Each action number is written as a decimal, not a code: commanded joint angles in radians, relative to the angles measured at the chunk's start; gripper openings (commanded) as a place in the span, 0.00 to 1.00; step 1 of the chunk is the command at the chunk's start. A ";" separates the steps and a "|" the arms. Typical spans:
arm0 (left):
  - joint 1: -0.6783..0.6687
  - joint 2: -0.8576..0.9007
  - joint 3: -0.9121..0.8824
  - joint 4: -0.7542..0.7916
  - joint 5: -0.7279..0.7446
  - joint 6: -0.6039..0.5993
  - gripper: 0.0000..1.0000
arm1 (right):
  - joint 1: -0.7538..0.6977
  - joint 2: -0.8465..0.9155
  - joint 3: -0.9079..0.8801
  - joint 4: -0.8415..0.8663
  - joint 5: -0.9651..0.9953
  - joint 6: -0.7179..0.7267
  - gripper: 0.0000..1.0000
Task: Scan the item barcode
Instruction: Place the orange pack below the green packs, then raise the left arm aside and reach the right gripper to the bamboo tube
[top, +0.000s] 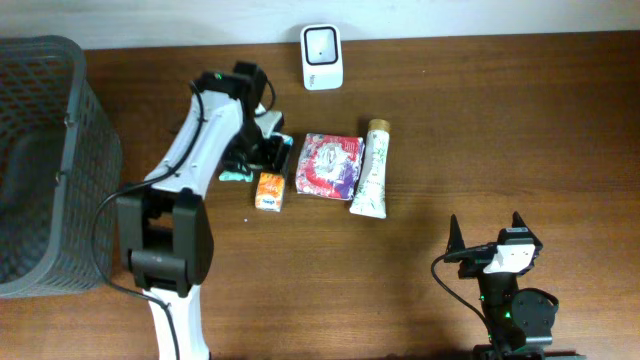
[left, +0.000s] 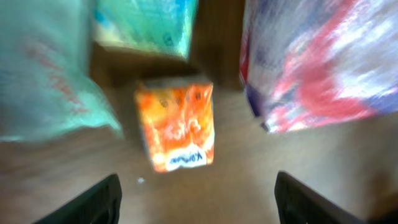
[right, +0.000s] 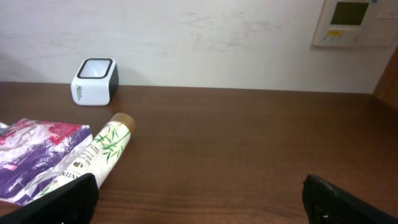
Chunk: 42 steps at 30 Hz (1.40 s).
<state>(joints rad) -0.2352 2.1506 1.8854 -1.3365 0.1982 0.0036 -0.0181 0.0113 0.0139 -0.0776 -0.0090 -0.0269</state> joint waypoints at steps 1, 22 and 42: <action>0.051 -0.093 0.243 -0.109 -0.023 0.008 0.78 | 0.006 -0.006 -0.008 -0.002 -0.005 0.002 0.99; 0.055 -0.423 0.345 -0.169 -0.117 0.008 0.99 | 0.006 -0.006 -0.008 0.098 -0.210 0.125 0.98; 0.055 -0.423 0.345 -0.169 -0.117 0.008 0.99 | 0.005 1.036 1.244 -0.514 -0.543 -0.043 0.98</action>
<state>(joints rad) -0.1791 1.7378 2.2242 -1.5051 0.0799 0.0040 -0.0181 0.8833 1.1297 -0.5198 -0.3851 -0.0601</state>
